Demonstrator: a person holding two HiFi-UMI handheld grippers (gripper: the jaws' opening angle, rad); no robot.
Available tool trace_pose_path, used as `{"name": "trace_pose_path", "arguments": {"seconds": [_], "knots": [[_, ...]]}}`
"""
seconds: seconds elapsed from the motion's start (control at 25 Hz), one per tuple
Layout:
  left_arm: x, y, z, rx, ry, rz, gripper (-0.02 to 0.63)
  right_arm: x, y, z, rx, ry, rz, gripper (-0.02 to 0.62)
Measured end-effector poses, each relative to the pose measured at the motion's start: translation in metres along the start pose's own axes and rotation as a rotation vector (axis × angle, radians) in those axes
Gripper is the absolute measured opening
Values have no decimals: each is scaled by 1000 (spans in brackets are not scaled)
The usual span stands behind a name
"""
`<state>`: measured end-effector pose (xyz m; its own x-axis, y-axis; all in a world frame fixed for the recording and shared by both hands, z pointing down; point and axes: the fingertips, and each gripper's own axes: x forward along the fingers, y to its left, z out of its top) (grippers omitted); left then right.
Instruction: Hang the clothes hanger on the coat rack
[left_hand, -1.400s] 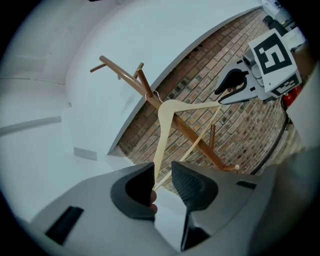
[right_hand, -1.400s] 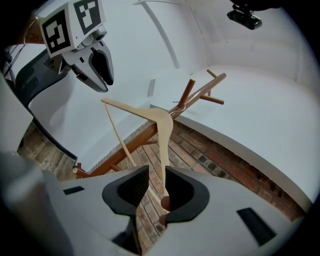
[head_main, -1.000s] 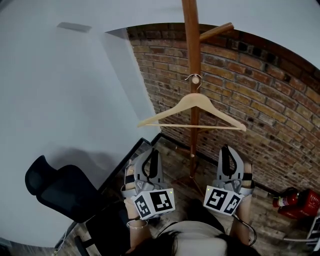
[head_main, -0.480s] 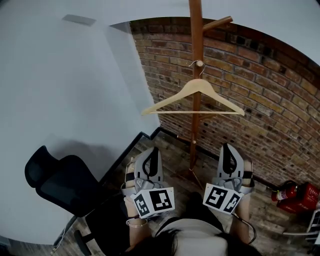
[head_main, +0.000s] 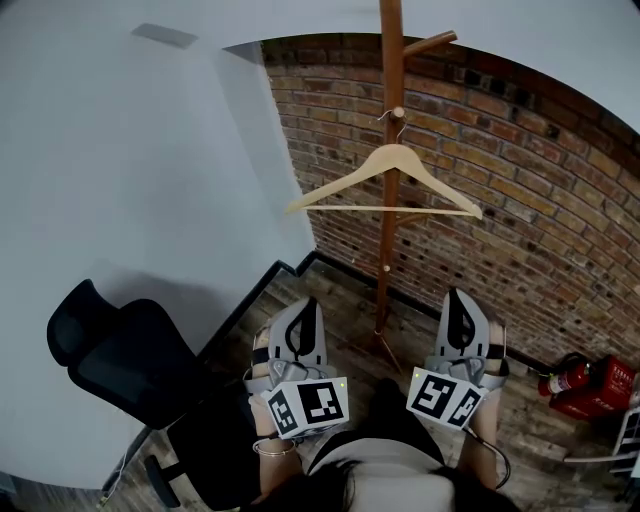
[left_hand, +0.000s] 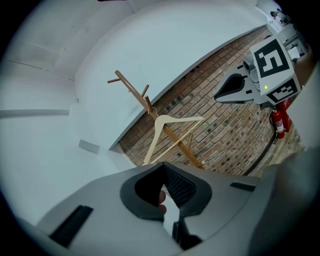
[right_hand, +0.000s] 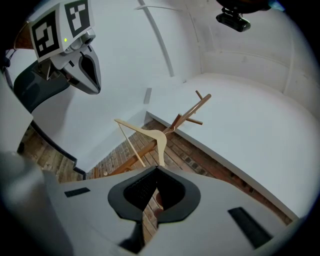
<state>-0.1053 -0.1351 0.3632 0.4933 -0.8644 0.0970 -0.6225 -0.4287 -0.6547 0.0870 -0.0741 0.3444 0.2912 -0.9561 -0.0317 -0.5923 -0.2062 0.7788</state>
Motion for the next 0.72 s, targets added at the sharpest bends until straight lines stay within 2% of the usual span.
{"name": "trace_pose_path", "arguments": {"seconds": [0.2, 0.72], "knots": [[-15, -6, -10, 28, 5, -3, 11, -15, 3, 4, -15, -6, -1, 37], [-35, -16, -14, 10, 10, -13, 11, -39, 3, 6, -9, -11, 7, 37]]}}
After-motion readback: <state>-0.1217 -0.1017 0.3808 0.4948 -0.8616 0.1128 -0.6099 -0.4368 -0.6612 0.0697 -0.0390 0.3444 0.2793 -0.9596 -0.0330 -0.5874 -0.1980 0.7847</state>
